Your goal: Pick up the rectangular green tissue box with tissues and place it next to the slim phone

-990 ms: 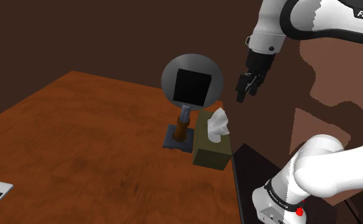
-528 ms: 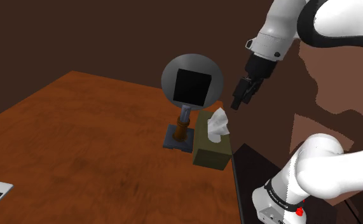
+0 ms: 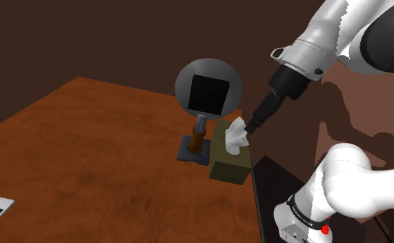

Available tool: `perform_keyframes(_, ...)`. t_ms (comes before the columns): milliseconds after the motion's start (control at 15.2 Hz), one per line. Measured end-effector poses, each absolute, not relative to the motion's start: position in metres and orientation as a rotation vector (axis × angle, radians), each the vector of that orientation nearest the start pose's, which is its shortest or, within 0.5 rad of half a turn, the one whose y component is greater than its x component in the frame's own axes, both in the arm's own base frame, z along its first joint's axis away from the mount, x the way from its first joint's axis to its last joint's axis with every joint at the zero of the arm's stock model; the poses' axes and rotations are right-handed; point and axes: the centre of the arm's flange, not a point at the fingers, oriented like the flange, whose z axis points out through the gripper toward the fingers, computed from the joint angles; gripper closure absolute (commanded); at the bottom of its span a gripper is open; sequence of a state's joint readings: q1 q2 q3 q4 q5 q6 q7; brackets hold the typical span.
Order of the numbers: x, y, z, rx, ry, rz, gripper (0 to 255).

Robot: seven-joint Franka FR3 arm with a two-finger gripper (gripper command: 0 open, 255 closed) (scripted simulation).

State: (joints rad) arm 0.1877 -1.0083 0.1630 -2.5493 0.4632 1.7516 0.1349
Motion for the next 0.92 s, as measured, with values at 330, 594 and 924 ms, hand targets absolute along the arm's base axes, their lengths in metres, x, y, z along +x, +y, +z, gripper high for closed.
perform_keyframes(330,0.237,0.156,0.56,-2.75,-0.173,-0.201,0)
perform_keyframes(594,0.238,0.163,0.545,-2.749,-0.173,-0.202,0)
perform_keyframes(924,0.238,0.164,0.543,-2.749,-0.173,-0.202,0)
